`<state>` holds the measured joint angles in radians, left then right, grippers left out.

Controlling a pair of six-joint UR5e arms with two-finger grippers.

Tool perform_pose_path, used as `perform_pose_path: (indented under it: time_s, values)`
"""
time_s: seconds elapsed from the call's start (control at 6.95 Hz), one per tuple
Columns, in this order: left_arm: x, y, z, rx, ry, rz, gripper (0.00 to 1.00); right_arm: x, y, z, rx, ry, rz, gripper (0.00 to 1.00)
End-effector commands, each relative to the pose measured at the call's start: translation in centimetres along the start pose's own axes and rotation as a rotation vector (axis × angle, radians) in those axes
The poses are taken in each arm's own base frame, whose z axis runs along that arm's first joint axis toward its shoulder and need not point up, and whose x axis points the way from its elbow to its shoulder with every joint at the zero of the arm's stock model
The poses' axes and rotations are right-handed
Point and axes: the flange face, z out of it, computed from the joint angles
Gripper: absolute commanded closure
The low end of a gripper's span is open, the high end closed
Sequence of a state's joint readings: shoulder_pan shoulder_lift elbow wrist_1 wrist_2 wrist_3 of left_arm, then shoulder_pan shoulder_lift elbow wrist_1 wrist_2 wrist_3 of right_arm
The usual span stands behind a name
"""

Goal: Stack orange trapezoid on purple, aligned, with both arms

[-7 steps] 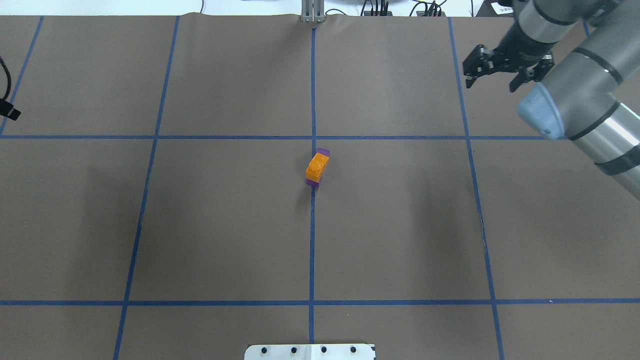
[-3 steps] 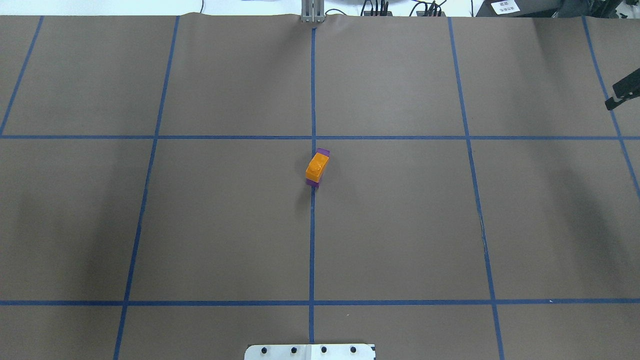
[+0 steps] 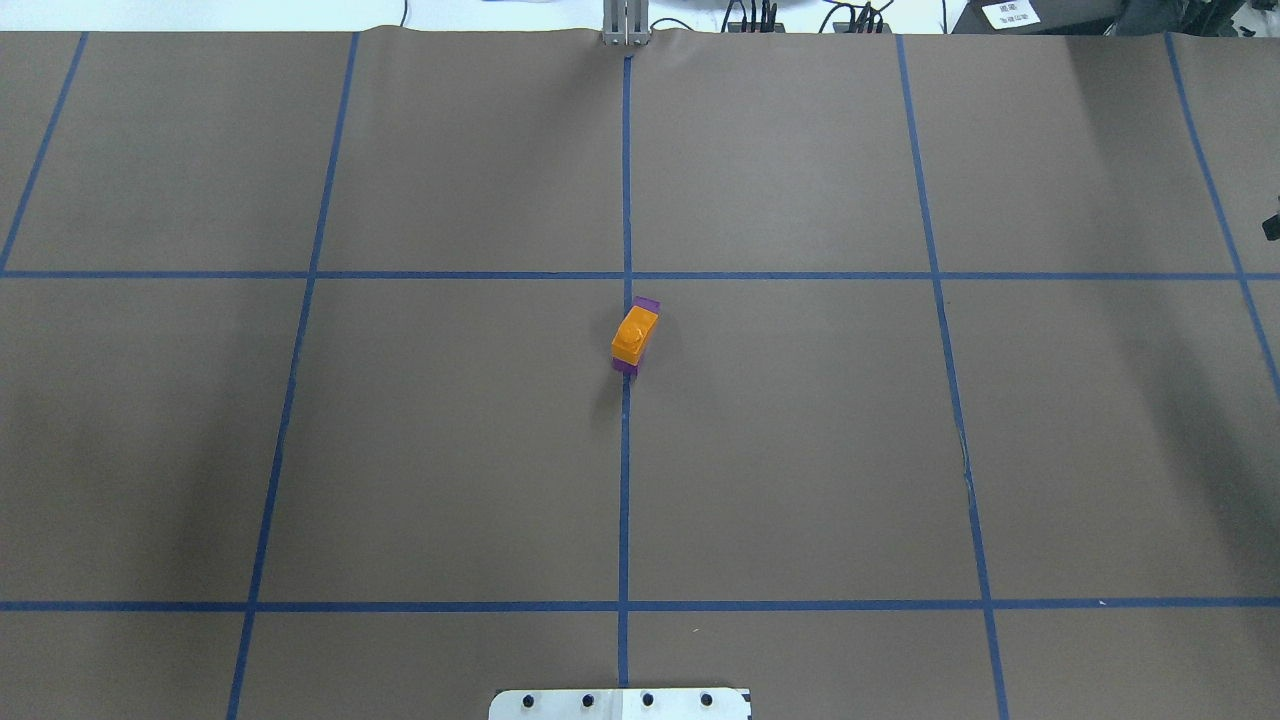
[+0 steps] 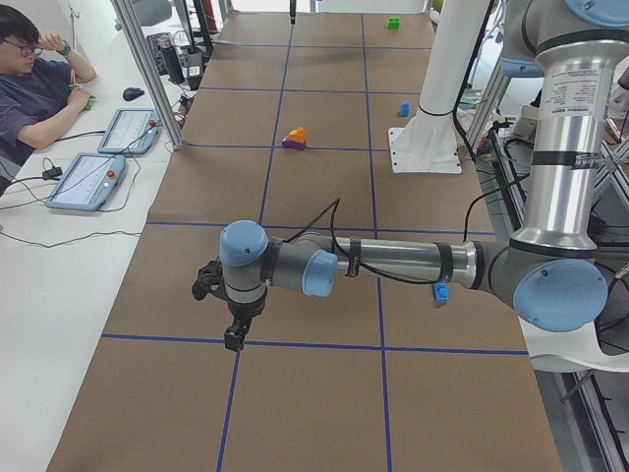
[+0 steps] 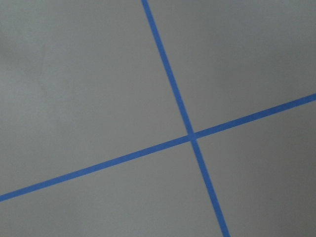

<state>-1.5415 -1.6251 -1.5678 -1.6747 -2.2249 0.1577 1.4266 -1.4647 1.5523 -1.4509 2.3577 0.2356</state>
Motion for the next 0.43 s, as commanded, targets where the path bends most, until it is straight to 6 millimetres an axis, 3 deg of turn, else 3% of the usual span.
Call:
perform_pose_path:
  time_s: [0.0,0.29]
  values:
    - [-0.6,0.3,0.4,-0.061,-0.05,-0.029,0.0,3.6,0.8,-1.6,0.009,-0.007,0.073,0.0]
    - [-0.5,0.3,0.6,-0.063,-0.043,-0.036,0.0,5.7,2.4,-2.1,-0.021,-0.064,0.13,0.0]
